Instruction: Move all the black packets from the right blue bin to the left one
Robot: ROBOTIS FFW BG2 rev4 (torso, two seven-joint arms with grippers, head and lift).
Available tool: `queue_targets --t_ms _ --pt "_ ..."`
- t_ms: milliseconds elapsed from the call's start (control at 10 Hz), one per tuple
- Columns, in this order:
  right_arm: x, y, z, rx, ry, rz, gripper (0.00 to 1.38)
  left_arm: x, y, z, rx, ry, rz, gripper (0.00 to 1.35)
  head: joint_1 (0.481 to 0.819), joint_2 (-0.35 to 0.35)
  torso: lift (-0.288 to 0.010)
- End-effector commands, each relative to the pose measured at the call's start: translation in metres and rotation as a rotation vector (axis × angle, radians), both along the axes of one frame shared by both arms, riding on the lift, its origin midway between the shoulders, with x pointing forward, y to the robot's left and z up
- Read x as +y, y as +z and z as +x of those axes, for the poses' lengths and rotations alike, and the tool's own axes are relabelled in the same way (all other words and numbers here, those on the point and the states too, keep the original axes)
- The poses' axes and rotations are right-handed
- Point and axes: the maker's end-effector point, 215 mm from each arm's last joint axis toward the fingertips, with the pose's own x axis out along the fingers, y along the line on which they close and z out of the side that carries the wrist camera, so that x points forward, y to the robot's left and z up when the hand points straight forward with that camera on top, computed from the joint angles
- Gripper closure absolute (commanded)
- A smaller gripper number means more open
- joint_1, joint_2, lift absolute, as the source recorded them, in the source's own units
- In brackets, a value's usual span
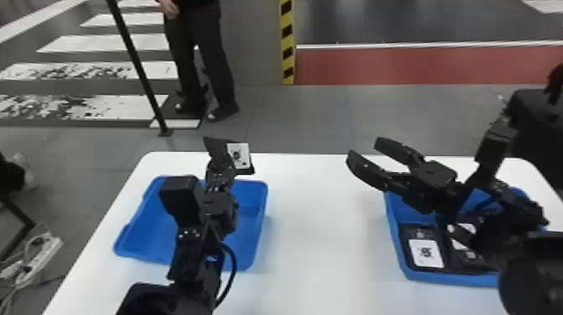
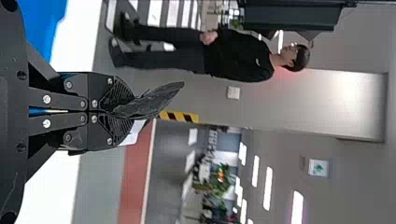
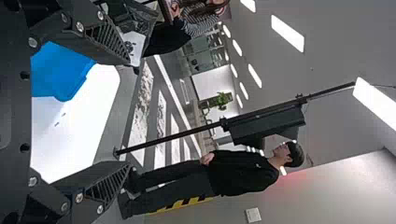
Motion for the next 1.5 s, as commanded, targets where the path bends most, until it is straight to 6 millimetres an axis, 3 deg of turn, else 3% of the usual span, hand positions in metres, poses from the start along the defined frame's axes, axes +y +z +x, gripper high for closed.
queue_targets --t_ms 0,200,300,400,500,600,700,900,1000,1200,1400 --pt "-0.001 -0.006 -0.004 0.008 -0.006 -0.024 0.05 0.027 -0.028 0.0 0.069 0.076 0.141 1.21 0.686 0.13 -0.11" --pt "-0.003 -0.008 -0.006 0.011 -0.012 -0.026 0.05 0.057 -0.043 -0.004 0.143 0.138 0.274 1.21 0.695 0.172 -0.11" --pt "-0.003 -0.008 -0.007 0.011 -0.012 -0.028 0.05 0.06 -0.055 -0.01 0.176 0.143 0.291 1.2 0.695 0.181 -0.11" --pt "-0.004 -0.008 -0.008 0.011 -0.011 -0.031 0.05 0.056 -0.048 -0.012 0.139 0.125 0.278 0.73 0.695 0.194 -0.11" --pt "-0.004 -0.006 -0.008 0.006 -0.011 -0.032 0.05 0.046 -0.03 -0.016 0.061 0.106 0.27 0.13 0.695 0.195 -0.11" --pt "-0.007 -0.004 -0.009 0.002 -0.019 -0.047 0.05 0.047 -0.018 -0.022 0.014 0.107 0.24 0.01 0.695 0.192 -0.11" --pt "-0.02 -0.001 -0.01 -0.011 -0.066 -0.078 0.05 0.043 0.005 -0.034 -0.035 0.094 0.176 0.15 0.695 0.187 -0.11" --pt "-0.06 -0.012 -0.014 0.009 -0.172 -0.135 0.05 0.033 0.076 -0.071 -0.253 0.073 0.006 0.17 0.695 0.168 -0.11" --pt "-0.084 -0.027 -0.015 0.042 -0.221 -0.171 0.05 0.027 0.097 -0.084 -0.314 0.051 -0.093 0.18 0.695 0.144 -0.11" --pt "-0.131 -0.068 -0.021 0.154 -0.306 -0.239 0.05 0.006 0.116 -0.088 -0.35 -0.021 -0.213 0.19 0.695 0.078 -0.11" --pt "-0.168 -0.109 -0.043 0.3 -0.412 -0.294 0.08 -0.005 0.126 -0.089 -0.358 -0.06 -0.234 0.19 0.695 0.011 -0.11"
